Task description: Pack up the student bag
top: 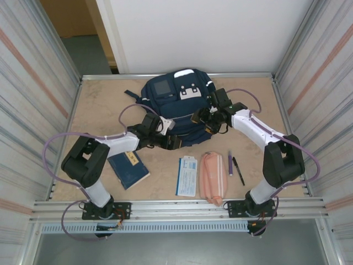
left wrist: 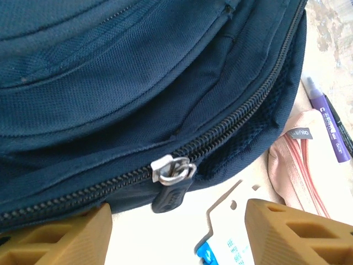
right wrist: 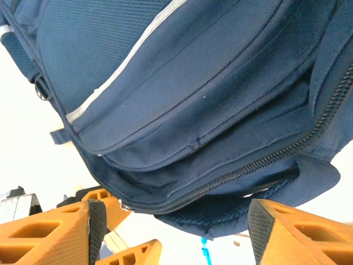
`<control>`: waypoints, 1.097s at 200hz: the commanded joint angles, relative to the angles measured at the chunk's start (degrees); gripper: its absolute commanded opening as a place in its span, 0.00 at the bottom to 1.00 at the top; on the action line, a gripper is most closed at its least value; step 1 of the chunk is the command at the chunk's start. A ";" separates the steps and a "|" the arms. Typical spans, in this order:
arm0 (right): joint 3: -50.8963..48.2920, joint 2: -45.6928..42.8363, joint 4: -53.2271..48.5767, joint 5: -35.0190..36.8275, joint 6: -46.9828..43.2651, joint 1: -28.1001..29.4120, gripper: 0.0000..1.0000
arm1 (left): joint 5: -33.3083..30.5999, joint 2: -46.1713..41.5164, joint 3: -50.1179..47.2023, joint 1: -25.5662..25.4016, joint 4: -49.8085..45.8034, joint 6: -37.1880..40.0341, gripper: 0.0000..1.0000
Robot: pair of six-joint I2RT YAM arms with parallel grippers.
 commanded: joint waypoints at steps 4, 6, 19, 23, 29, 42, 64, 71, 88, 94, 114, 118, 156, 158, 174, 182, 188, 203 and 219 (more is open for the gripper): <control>-0.97 2.43 2.17 0.33 1.58 0.37 0.66 | -0.69 0.99 2.60 -1.02 2.08 -1.26 0.65; -1.03 2.60 2.32 0.26 1.57 0.36 0.65 | -1.14 0.99 2.68 -1.11 2.00 -1.26 0.65; -1.14 3.22 2.91 -0.11 1.49 0.47 0.60 | -3.57 1.39 3.54 -1.95 1.02 -1.14 0.62; -1.15 3.41 3.05 -0.26 1.41 0.58 0.59 | -4.48 1.53 3.86 -2.30 0.63 -0.87 0.61; -1.16 3.61 3.10 -0.14 1.35 0.65 0.58 | -5.27 1.67 4.25 -2.73 -0.07 -0.35 0.59; -0.91 3.86 3.02 0.04 1.08 0.67 0.56 | -7.45 1.93 5.46 -3.60 -1.59 0.76 0.55; -0.65 3.84 2.62 0.95 0.40 0.71 0.56 | -10.33 2.01 7.16 -4.21 -4.53 1.72 0.39; -0.56 3.83 2.40 1.33 0.18 0.72 0.56 | -10.89 1.86 7.39 -4.21 -5.03 1.75 0.38; -0.63 3.86 2.23 2.13 -0.18 0.67 0.56 | -11.95 1.20 7.19 -4.29 -5.29 1.94 0.29; -0.70 3.90 2.22 2.18 -0.15 0.71 0.55 | -11.96 1.05 7.17 -4.21 -5.42 2.09 0.23; -0.62 4.25 2.37 1.65 0.15 0.71 0.55 | -10.77 0.91 7.82 -4.21 -6.64 2.93 0.09; -0.70 4.30 2.33 1.44 0.28 0.71 0.55 | -10.43 0.95 7.88 -4.25 -6.80 3.03 0.08; 0.37 5.45 1.52 2.78 2.32 1.40 0.65 | -7.61 -0.23 6.17 -3.88 -5.16 2.58 0.00; 0.47 5.55 1.52 2.76 2.41 1.54 0.65 | -7.44 -0.32 6.12 -3.82 -4.95 2.51 0.00; 1.08 6.43 1.61 2.55 3.32 2.15 0.65 | -5.84 -1.27 5.18 -3.42 -3.62 1.81 0.00; 1.31 6.89 1.64 2.54 4.09 2.51 0.64 | -4.74 -1.78 4.64 -3.10 -2.82 1.41 0.00; 1.32 7.31 1.89 2.54 4.74 2.73 0.62 | -3.97 -2.18 4.21 -2.75 -2.16 1.15 0.00; 0.91 7.90 3.01 3.27 5.89 2.90 0.53 | -3.51 -3.35 3.04 -1.86 -1.66 0.59 0.00; 0.89 8.53 3.24 5.25 6.22 2.89 0.44 | -3.40 -4.78 1.45 -0.16 -1.75 0.41 0.00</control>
